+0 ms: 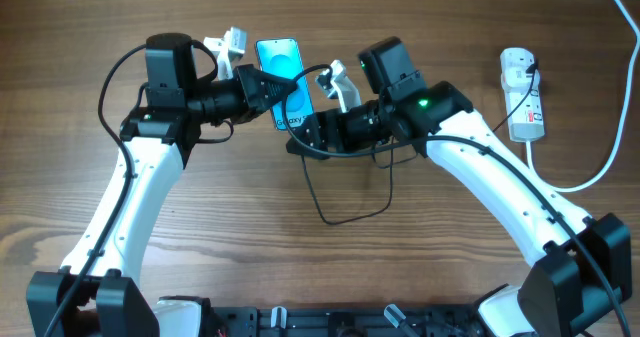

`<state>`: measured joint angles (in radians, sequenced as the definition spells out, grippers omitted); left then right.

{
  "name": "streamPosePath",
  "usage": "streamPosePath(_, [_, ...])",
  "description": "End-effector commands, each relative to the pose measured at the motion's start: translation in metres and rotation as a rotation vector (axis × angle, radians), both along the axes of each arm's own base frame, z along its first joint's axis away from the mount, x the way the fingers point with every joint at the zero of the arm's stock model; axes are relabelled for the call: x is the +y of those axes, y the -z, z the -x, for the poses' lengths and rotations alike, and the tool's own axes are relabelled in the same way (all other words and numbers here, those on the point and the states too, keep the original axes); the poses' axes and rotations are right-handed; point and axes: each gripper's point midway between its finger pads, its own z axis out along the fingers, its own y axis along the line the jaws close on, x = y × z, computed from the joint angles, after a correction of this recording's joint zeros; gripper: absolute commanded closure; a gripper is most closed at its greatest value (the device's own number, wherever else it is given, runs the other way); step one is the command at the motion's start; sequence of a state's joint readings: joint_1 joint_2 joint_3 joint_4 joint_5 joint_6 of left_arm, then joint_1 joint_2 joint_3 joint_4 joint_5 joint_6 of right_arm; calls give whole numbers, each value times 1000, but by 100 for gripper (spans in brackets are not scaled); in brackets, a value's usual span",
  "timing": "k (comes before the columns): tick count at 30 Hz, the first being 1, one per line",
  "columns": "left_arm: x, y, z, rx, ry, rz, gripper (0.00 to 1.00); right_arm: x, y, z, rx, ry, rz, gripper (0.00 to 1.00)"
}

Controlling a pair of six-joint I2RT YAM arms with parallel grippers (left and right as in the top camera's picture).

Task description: Plug charger to phone and switch on socket

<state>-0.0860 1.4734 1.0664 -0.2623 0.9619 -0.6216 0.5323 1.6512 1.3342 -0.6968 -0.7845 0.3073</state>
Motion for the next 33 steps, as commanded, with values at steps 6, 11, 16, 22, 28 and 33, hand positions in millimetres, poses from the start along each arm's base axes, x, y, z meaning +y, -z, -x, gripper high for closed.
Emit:
streamPosePath(6, [1, -5, 0, 11, -29, 5, 96, 12, -10, 9, -25, -54, -30, 43])
streamPosePath(11, [1, -4, 1, 21, -29, 4, 96, 12, -10, 7, -31, -50, -25, 68])
streamPosePath(16, [2, -1, 3, 39, -30, 2, 96, 13, -11, 6, -42, -50, -33, 70])
streamPosePath(22, [2, -1, 3, 72, -42, 16, 96, 14, -13, 4, -52, -49, -40, 70])
streamPosePath(28, [2, -1, 3, 107, -58, 32, 96, 14, -13, 4, -52, -49, -40, 73])
streamPosePath(33, [2, -2, 2, 103, -59, 34, 96, 14, -13, 4, -52, -49, -41, 80])
